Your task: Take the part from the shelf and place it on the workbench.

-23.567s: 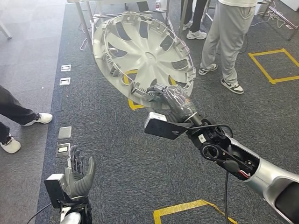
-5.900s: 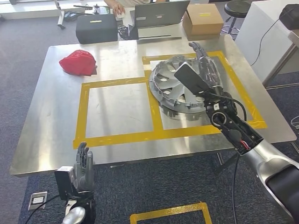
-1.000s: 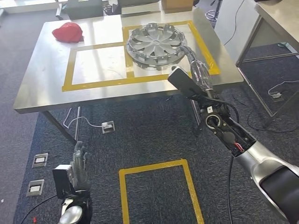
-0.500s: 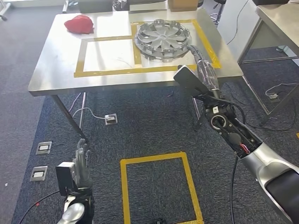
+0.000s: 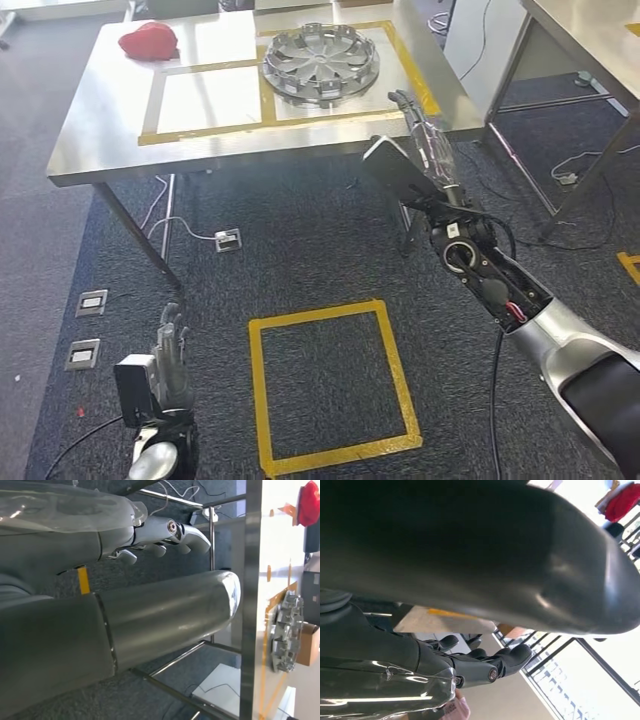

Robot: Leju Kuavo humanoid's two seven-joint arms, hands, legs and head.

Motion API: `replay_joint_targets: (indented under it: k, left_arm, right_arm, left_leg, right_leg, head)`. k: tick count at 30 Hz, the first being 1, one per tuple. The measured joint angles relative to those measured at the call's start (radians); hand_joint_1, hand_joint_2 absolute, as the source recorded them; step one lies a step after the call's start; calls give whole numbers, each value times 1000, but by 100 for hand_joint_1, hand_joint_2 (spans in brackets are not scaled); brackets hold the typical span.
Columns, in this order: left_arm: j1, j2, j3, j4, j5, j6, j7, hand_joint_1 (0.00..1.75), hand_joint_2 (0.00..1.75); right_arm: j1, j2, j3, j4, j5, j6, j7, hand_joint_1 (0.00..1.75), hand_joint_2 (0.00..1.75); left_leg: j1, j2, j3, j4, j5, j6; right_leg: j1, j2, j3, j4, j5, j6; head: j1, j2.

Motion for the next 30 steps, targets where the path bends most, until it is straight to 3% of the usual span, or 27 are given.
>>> replay_joint_targets:
  k: [1,2,3,5,6,7,8,9,10,11,13,14,15,16,17,18,20,21,23,24,25,26,28,29,30]
  left_arm:
    - [1,0,0,0,0,0,0,0,0]
    - [1,0,0,0,0,0,0,0,0]
    - [1,0,1,0,0,0,0,0,0]
    - [-1,-1,2,-1,0,0,-2,0,0]
    - [-2,-1,3,-1,0,0,-4,0,0]
    - [-3,-2,3,-1,0,-1,-5,0,0]
    - [-2,-3,3,-1,0,-2,-6,0,0]
    - [-1,-3,3,0,0,-3,-7,0,0]
    - [0,-5,3,0,0,-4,-8,0,0]
    - [1,-6,3,0,0,-5,-8,0,0]
    - [1,-9,3,0,0,-7,-8,0,0]
    - [1,-9,3,1,0,-7,-8,0,0]
    - [1,-9,3,2,0,-7,-8,0,0]
    - [1,-9,3,3,0,-7,-8,0,0]
    - [1,-9,3,4,0,-7,-8,0,0]
    - [1,-10,3,4,0,-7,-8,0,0]
    - [0,-11,3,4,0,-7,-8,0,0]
    - [0,-11,3,4,0,-7,-8,0,0]
    - [0,-12,3,4,1,-6,-9,0,0]
    - [1,-12,3,4,1,-6,-10,0,0]
    - [2,-12,3,5,2,-6,-11,0,0]
    - [3,-11,3,5,2,-5,-12,0,0]
    - [3,-11,3,5,3,-5,-14,0,0]
    - [4,-10,3,5,3,-5,-14,0,0]
    - [4,-10,3,5,3,-5,-14,0,0]
  right_arm:
    - [0,0,1,0,0,0,-2,0,0]
    - [0,0,2,0,0,0,-3,0,0]
    - [-1,0,2,0,0,-1,-3,0,0]
    - [-5,0,2,0,0,-2,-4,0,0]
    - [-7,1,2,1,0,-2,-5,0,0]
    - [-9,1,2,1,-1,-3,-5,0,0]
    - [-9,0,3,1,-1,-3,-5,0,0]
    - [-8,0,3,2,-1,-4,-4,0,0]
    - [-6,-1,3,3,-1,-4,-3,0,0]
    - [-5,-1,3,4,-1,-4,-2,0,0]
    - [-4,-2,3,5,-1,-5,-2,0,0]
    - [-4,-2,3,5,-1,-5,-2,0,0]
    - [-3,-2,3,6,-1,-5,-2,0,0]
    - [-3,-2,3,7,-1,-5,-2,0,0]
    - [-2,-2,3,8,-1,-5,-2,0,0]
    - [-3,-2,3,8,-1,-5,-2,0,0]
    - [-5,-1,2,7,-1,-5,-4,0,0]
    - [-7,-1,1,6,0,-4,-5,0,0]
    - [-9,0,1,6,0,-4,-6,0,0]
    - [-10,0,1,7,0,-3,-7,0,0]
    - [-10,1,2,7,0,-2,-7,0,0]
    - [-9,1,3,8,1,-2,-8,0,0]
    - [-9,2,3,8,1,-2,-8,0,0]
    - [-8,2,3,8,1,-2,-9,0,0]
    - [-7,2,3,8,2,-2,-9,0,0]
  left_leg:
    - [1,0,24,-3,29,2]
    - [1,0,66,-41,56,6]
    - [0,-1,127,-110,62,11]
    - [-6,-2,240,-271,30,23]
    - [-10,-4,269,-322,15,28]
    - [-14,-5,274,-346,16,34]
    - [-12,-4,264,-347,30,41]
    - [-11,-3,254,-354,45,48]
    - [-8,-1,241,-358,61,56]
    - [-5,1,226,-361,77,62]
    - [-8,2,192,-360,105,68]
    - [-9,3,174,-359,119,68]
    - [-10,3,154,-356,133,67]
    - [-10,3,134,-352,146,66]
    - [-10,3,113,-348,159,63]
    - [-11,3,96,-342,171,60]
    - [-13,3,76,-336,190,51]
    - [-14,3,73,-337,200,46]
    - [-14,3,73,-347,219,35]
    - [-12,3,69,-345,215,29]
    - [-11,2,59,-328,192,24]
    - [-9,1,43,-289,148,18]
    - [-3,0,1,-152,40,6]
    - [0,0,-16,-82,12,1]
    - [2,1,-22,-36,9,-2]
  right_leg:
    - [0,0,-18,0,15,2]
    - [0,0,-34,0,28,4]
    - [1,1,-46,0,41,8]
    - [1,0,-59,-4,65,18]
    - [0,-1,-60,-10,79,24]
    - [-1,-1,-60,-20,94,31]
    - [-2,-1,-62,-30,106,38]
    - [-2,0,-69,-27,95,42]
    - [-2,1,-80,-4,61,46]
    - [-2,1,-95,42,5,48]
    - [-2,2,-120,186,-108,50]
    - [-2,2,-124,253,-130,52]
    - [-2,2,-117,295,-123,52]
    - [-2,2,-95,306,-95,52]
    - [-2,2,-56,280,-65,51]
    - [-2,2,-4,221,-57,49]
    - [3,2,103,68,-97,42]
    - [6,2,131,14,-121,36]
    - [8,0,135,-18,-121,20]
    - [6,-2,127,-21,-111,12]
    - [3,-4,119,-23,-100,5]
    - [0,-5,110,-25,-88,-1]
    - [-2,-4,86,-25,-64,-5]
    - [-3,-4,74,-24,-52,-4]
    - [-3,-4,61,-24,-42,-3]
  head:
    - [-2,0]
    - [-3,0]
    - [-3,0]
    - [-1,0]
    - [0,0]
    - [0,0]
    - [0,0]
    - [-1,0]
    - [2,0]
    - [8,0]
    - [21,0]
    - [25,0]
    - [27,0]
    - [30,0]
    - [34,0]
    - [38,0]
    - [46,0]
    - [47,0]
    - [43,0]
    - [42,0]
    - [37,0]
    - [31,0]
    - [14,0]
    - [7,0]
    - [2,0]
